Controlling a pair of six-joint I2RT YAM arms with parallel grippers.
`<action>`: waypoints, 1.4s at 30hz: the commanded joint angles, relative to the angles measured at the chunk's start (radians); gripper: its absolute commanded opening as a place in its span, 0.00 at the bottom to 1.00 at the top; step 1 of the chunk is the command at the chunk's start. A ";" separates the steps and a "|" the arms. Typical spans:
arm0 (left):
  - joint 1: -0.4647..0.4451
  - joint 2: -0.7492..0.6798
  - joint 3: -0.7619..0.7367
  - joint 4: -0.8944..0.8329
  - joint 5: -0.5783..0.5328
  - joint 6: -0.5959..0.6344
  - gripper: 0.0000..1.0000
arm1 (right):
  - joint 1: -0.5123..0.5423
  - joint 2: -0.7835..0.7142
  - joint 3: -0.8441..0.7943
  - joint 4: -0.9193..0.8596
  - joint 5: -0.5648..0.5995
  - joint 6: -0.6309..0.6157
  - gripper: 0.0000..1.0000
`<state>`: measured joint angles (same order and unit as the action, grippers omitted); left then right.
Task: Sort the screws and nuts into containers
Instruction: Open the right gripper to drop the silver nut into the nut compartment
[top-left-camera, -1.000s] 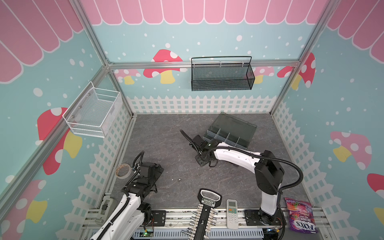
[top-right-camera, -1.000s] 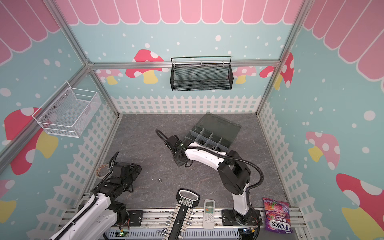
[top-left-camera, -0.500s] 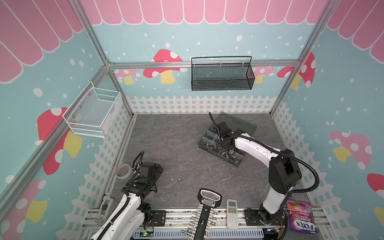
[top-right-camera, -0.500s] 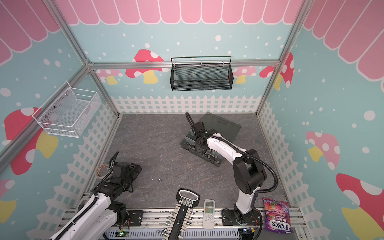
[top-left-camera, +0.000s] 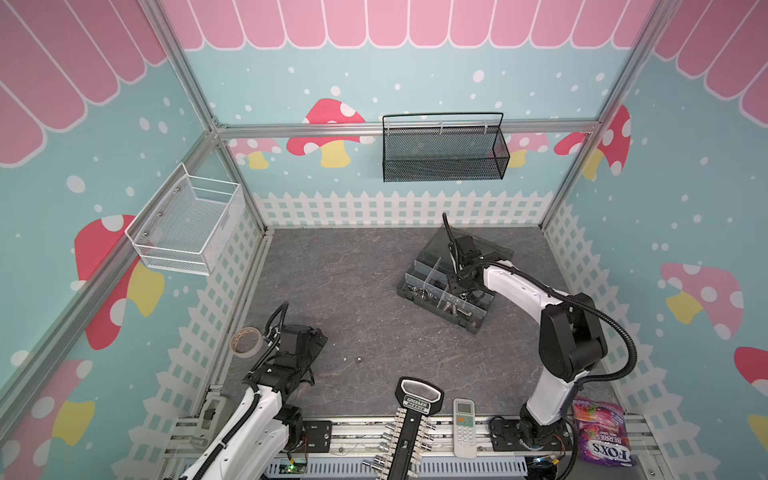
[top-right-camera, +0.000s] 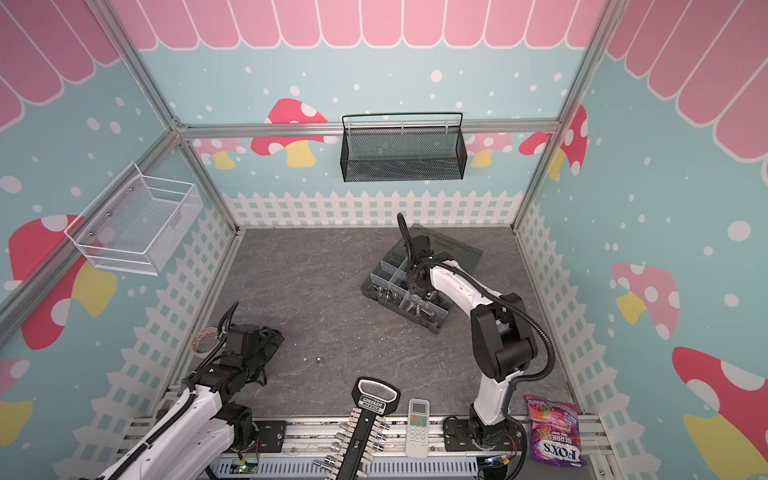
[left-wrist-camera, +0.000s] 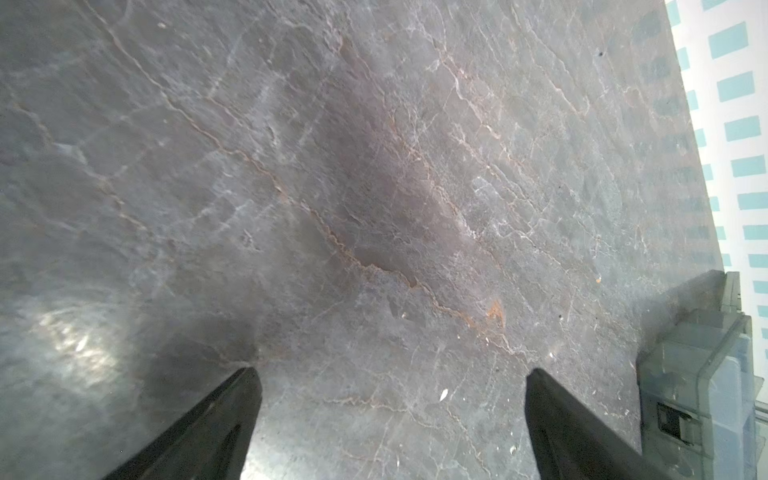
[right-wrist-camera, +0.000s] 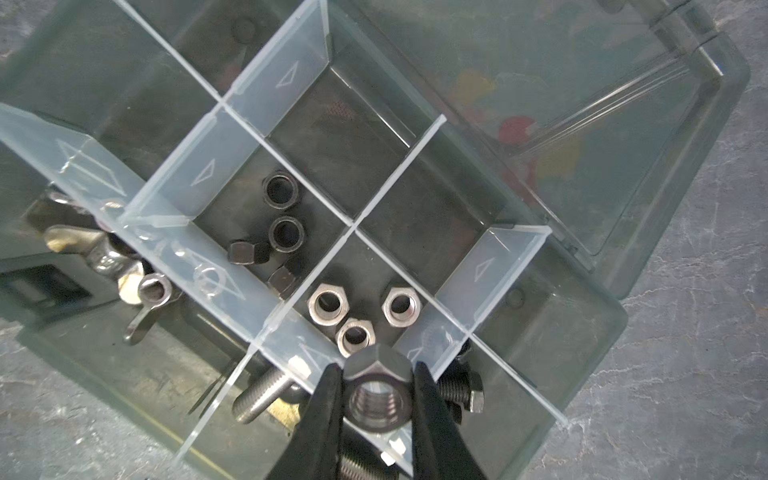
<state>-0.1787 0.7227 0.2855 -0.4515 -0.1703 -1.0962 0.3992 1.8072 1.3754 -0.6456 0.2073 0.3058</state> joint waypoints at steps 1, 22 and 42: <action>0.007 0.001 0.009 -0.003 -0.003 -0.018 1.00 | -0.008 0.035 -0.012 0.019 -0.020 -0.022 0.13; 0.007 -0.002 0.004 -0.002 -0.003 -0.019 1.00 | -0.013 0.136 -0.011 0.056 -0.022 -0.033 0.26; 0.009 -0.025 -0.003 -0.018 -0.005 -0.021 1.00 | -0.011 0.015 -0.002 0.029 -0.043 -0.033 0.40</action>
<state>-0.1776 0.7094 0.2855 -0.4553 -0.1677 -1.0962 0.3809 1.8950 1.3624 -0.5838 0.1871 0.2844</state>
